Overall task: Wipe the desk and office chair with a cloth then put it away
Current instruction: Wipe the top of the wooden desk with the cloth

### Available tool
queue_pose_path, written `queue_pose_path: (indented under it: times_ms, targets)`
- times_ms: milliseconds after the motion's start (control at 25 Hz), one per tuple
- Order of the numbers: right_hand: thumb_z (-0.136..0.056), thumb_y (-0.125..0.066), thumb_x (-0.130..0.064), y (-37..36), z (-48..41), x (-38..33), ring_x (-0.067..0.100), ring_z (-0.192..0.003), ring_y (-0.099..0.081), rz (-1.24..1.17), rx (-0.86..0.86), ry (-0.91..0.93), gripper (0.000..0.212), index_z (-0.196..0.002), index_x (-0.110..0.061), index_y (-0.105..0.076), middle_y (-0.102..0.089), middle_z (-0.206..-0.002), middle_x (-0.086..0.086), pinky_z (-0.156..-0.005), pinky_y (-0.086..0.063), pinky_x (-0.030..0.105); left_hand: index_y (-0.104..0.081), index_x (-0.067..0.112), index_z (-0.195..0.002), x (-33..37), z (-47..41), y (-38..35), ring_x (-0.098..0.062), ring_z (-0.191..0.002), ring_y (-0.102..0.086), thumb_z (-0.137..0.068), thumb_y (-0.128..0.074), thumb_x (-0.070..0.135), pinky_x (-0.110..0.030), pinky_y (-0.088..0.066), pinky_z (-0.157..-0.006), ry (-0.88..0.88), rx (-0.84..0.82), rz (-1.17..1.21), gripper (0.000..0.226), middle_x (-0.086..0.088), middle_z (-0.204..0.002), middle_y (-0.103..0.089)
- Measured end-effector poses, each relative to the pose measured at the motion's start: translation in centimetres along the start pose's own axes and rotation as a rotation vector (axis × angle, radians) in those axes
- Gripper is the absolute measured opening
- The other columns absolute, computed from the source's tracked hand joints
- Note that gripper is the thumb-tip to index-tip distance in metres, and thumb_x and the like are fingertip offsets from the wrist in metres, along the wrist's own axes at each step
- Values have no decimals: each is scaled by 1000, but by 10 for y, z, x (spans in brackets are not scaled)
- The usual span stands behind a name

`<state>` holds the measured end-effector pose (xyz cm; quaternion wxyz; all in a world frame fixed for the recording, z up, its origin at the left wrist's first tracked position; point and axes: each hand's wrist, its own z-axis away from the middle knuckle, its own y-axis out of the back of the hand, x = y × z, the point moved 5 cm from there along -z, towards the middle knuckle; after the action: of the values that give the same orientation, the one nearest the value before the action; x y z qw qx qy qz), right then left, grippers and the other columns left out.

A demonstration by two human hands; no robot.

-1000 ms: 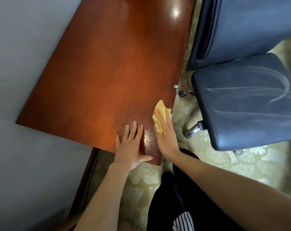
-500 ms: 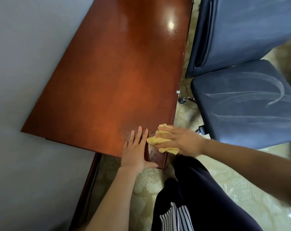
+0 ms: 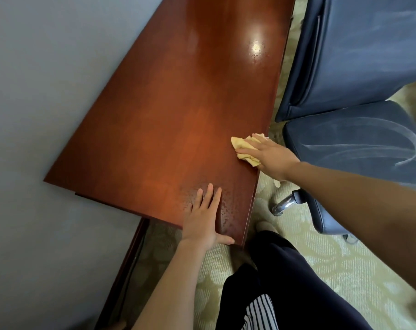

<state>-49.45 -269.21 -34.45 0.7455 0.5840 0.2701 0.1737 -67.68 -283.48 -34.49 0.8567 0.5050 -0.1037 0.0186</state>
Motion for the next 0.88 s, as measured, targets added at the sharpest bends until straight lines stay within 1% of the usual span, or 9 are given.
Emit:
queue_pose_path:
  times_ms: [120,200,280,360,480,560,720,800,880]
  targets:
    - [-94,-48,-16,-8,-4,-19,26,-147,-1,-171,95,-196,57,-147,-30,-31,-16,-159,5,-119,2,41,20,24,-148,-1,0,-1,-18,-144,20,-61,-75,62,-41,0,-117,19,5,24,134,8,-155,26]
    - [-95,-46,-19,-13,-2,-28,26,-147,1,-219,90,-210,54,-146,-30,-33,-15,-159,5,-119,6,41,23,23,-147,0,1,0,-17,-144,19,-59,-78,60,-40,2,-116,33,26,68,139,9,-156,23]
    - [-93,-49,-18,-16,5,-37,26,-147,1,-169,36,-91,58,-147,-31,-32,-14,-159,5,-119,5,43,26,22,-146,1,1,3,-16,-144,17,-56,-80,58,-38,4,-115,43,49,113,143,9,-157,18]
    - [-90,-54,-17,-22,19,-50,26,-147,-1,-116,-8,78,63,-146,-33,-31,-15,-159,4,-119,-1,47,26,22,-145,0,2,3,-15,-144,15,-55,-81,57,-37,4,-115,55,47,128,145,8,-158,14]
    - [-86,-60,-14,-29,49,-76,24,-146,-5,-118,-32,293,67,-144,-35,-35,-19,-158,1,-119,-8,51,26,21,-145,0,3,4,-15,-144,16,-55,-81,57,-38,3,-116,65,28,127,145,8,-158,14]
    - [-84,-63,-13,-33,71,-89,23,-145,-6,-136,-51,421,65,-142,-33,-41,-23,-156,3,-118,-7,47,26,21,-145,0,3,6,-14,-144,16,-56,-82,55,-38,1,-117,67,14,146,144,8,-158,14]
    - [-90,-60,-23,-41,97,-103,27,-146,-13,-146,-135,606,50,-139,-27,-48,-34,-152,5,-118,-5,39,25,20,-146,7,6,10,-16,-144,18,-54,-85,50,-40,2,-118,57,-27,151,146,8,-157,17]
    - [-91,-58,-22,-37,93,-99,26,-146,-12,-85,-198,692,52,-141,-28,-46,-33,-153,4,-119,-7,39,25,22,-146,7,7,13,-16,-143,20,-55,-86,47,-43,2,-119,36,-63,145,146,10,-156,21]
    - [-89,-60,-16,-29,82,-90,25,-146,-15,24,-264,815,57,-142,-29,-43,-32,-154,4,-119,-9,40,24,25,-146,5,6,18,-15,-143,20,-57,-87,42,-45,-2,-119,22,-113,179,143,11,-156,22]
